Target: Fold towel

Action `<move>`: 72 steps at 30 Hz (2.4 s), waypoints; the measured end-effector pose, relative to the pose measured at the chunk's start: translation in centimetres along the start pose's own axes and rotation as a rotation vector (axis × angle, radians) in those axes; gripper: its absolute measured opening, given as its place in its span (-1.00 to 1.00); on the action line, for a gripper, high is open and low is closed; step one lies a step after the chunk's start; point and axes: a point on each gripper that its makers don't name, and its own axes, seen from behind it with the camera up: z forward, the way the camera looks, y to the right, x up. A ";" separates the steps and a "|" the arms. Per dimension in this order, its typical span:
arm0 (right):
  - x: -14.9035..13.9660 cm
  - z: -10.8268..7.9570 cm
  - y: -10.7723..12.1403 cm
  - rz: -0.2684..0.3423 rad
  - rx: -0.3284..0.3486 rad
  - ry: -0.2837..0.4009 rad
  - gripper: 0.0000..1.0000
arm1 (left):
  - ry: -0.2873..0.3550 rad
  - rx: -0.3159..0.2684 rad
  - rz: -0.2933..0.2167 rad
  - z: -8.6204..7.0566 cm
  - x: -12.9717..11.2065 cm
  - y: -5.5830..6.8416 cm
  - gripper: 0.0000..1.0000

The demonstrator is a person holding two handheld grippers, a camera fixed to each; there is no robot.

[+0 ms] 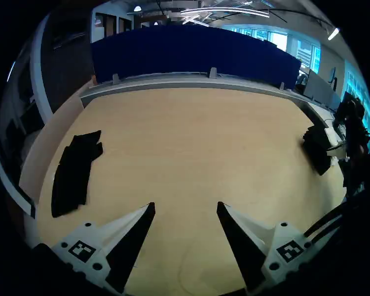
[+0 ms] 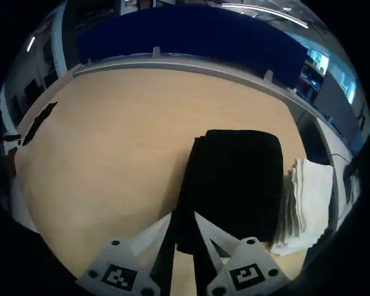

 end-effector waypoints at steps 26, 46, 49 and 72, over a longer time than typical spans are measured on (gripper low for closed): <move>2.5 -1.2 1.2 0.016 -0.045 0.079 0.92 | 0.017 -0.010 0.008 0.3 1.2 0.4 0.86; 6.5 -2.5 1.9 0.101 -0.140 0.242 1.00 | 0.052 -0.018 0.020 0.8 3.2 0.3 0.86; 6.8 -2.6 1.8 0.103 -0.144 0.252 1.00 | 0.056 -0.019 0.024 1.0 3.4 0.2 0.86; 14.0 -4.4 -4.9 0.119 -0.135 0.410 1.00 | 0.177 -0.035 0.012 2.0 8.5 -1.0 0.86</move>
